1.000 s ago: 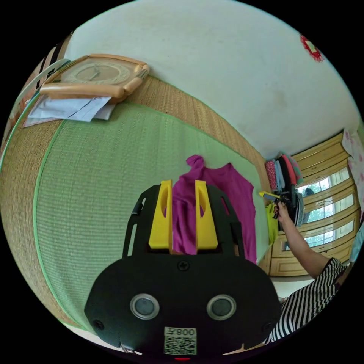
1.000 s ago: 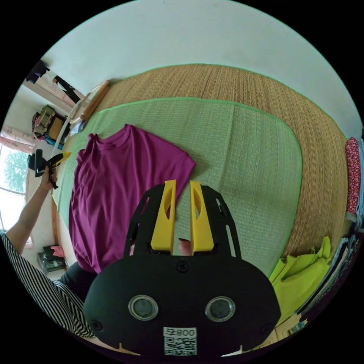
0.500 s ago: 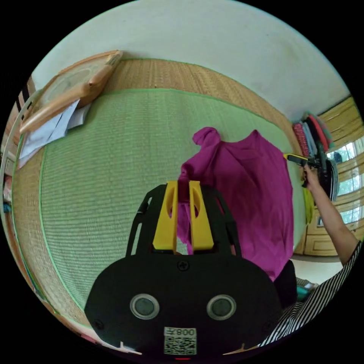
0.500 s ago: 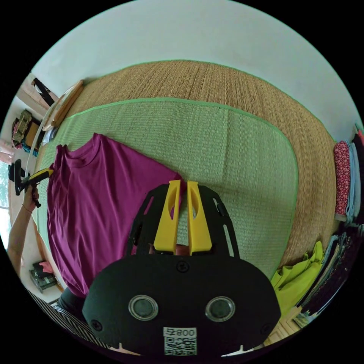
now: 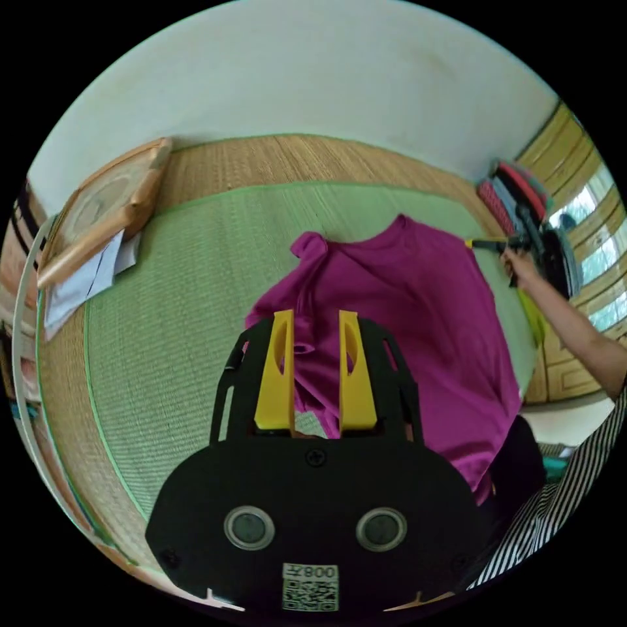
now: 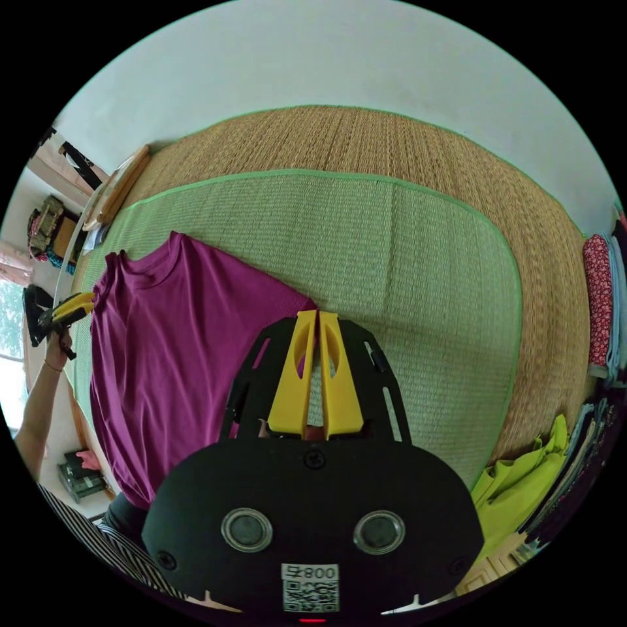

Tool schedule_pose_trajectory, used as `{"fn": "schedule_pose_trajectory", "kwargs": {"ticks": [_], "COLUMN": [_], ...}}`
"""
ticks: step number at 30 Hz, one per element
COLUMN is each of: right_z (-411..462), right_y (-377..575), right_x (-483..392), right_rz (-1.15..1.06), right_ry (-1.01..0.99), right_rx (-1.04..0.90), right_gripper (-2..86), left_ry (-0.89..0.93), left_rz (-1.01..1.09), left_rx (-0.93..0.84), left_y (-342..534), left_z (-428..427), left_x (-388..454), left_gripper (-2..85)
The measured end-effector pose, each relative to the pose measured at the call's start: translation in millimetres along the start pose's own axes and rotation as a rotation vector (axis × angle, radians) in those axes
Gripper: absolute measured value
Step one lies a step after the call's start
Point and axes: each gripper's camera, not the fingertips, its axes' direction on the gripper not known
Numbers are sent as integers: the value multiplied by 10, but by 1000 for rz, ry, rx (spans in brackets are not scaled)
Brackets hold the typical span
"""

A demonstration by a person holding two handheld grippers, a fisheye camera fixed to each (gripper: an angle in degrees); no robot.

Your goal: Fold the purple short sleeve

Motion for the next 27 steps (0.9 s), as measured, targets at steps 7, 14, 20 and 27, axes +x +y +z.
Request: {"fn": "schedule_pose_trajectory", "kwargs": {"ticks": [7, 14, 20, 27], "right_z": [62, -376, -8, -427], "right_y": [351, 843, 998, 2108], "right_x": [-2, 348, 662, 992], "right_rz": [-3, 90, 245, 348], "right_ry": [-18, -131, -209, -299], "right_rx": [-6, 112, -61, 31], "right_gripper": [4, 5, 16, 53], "left_ry": [-74, -14, 126, 320], "left_rz": [-48, -233, -513, -480], "left_rx": [-18, 145, 89, 89], "left_y": [-36, 46, 294, 1447], "left_z": [-29, -596, -141, -213], "left_x": [-110, -909, -1557, -1315], "left_gripper": [32, 33, 61, 79]}}
